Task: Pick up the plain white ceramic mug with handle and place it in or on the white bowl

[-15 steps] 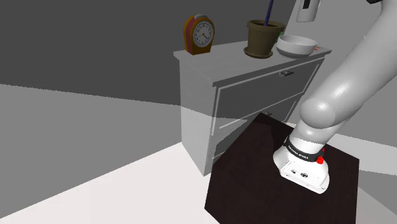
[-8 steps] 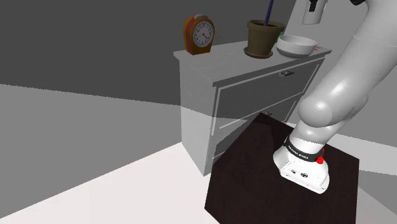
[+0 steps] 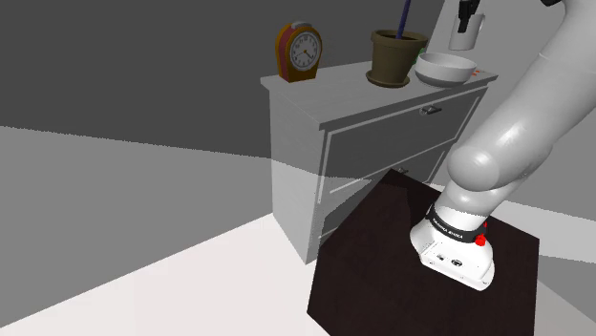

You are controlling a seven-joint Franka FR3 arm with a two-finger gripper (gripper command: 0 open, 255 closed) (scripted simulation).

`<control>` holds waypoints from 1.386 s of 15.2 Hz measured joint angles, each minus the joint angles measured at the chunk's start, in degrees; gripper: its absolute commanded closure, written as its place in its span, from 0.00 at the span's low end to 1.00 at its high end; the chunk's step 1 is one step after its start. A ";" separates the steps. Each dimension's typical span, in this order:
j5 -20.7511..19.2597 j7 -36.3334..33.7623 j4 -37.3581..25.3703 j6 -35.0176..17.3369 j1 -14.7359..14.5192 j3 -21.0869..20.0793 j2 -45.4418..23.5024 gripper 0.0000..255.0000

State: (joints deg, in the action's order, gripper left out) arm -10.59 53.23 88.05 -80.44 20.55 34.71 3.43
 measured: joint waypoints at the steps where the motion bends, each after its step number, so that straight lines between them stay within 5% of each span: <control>1: -0.17 -0.29 1.09 -0.76 -0.06 -0.09 0.36 1.00; 13: -0.96 -1.67 7.29 -5.43 -0.18 -0.38 2.04 1.00; 14: -0.96 -1.67 7.29 -5.43 -0.18 -0.38 2.04 0.00; 21: -0.81 -1.60 6.19 -4.56 -0.25 -0.44 1.78 0.00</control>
State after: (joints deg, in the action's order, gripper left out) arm -11.40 51.63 94.24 -85.00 20.30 34.28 5.21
